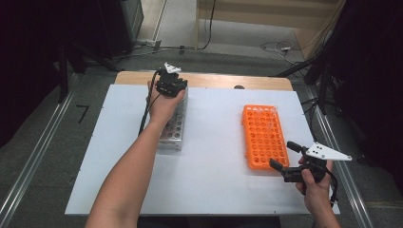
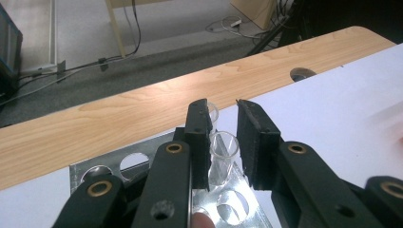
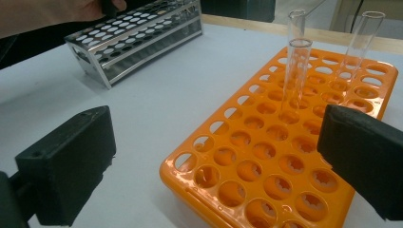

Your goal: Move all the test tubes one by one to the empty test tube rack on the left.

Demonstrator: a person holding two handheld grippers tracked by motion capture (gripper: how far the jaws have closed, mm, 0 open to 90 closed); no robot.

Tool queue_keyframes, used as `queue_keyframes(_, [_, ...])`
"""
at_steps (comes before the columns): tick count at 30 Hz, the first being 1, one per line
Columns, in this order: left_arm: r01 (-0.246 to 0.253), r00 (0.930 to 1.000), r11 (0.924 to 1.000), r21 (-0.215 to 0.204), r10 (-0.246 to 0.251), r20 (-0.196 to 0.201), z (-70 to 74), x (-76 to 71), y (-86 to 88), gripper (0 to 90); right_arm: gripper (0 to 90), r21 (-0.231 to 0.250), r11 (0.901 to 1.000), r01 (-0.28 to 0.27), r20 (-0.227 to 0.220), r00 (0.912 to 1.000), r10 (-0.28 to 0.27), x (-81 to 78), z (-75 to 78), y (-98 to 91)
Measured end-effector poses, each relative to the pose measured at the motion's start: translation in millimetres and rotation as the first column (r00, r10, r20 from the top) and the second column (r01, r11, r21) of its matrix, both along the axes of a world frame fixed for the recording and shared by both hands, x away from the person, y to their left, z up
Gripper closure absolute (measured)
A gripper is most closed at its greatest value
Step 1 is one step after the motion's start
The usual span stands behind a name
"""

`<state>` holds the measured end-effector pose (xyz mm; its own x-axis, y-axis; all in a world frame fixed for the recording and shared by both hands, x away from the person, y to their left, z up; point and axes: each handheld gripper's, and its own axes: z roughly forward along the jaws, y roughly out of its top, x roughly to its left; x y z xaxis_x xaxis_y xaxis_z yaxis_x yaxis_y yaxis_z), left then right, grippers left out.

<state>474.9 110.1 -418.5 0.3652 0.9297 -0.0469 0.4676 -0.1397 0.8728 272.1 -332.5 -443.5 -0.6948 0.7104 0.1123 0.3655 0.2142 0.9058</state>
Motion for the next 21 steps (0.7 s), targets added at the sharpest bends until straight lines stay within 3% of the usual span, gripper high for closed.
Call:
queue_keyframes(6, [0.018,0.9998,0.9994,-0.028,-0.018,-0.007,3.4,-3.3,1.4,61.3,0.0,-0.002,1.0,-0.001,0.0,1.0,0.001,0.4,-0.4,0.4])
queue_keyframes(12, [0.065,0.9979,0.9941,-0.088,-0.065,0.002,8.3,-10.5,5.7,45.0,0.0,-0.004,1.0,-0.001,-0.001,1.0,0.001,0.3,-0.3,1.3])
queue_keyframes(19, [0.104,0.9945,0.9854,-0.134,-0.103,0.019,15.6,-27.0,10.2,24.6,0.0,-0.006,1.0,-0.003,0.0,1.0,0.003,0.8,-0.4,1.9])
queue_keyframes(21, [0.112,0.9937,0.9852,-0.13,-0.11,0.022,17.2,-33.1,12.1,19.3,0.0,-0.008,1.0,-0.004,0.001,1.0,0.004,1.1,-0.5,2.4])
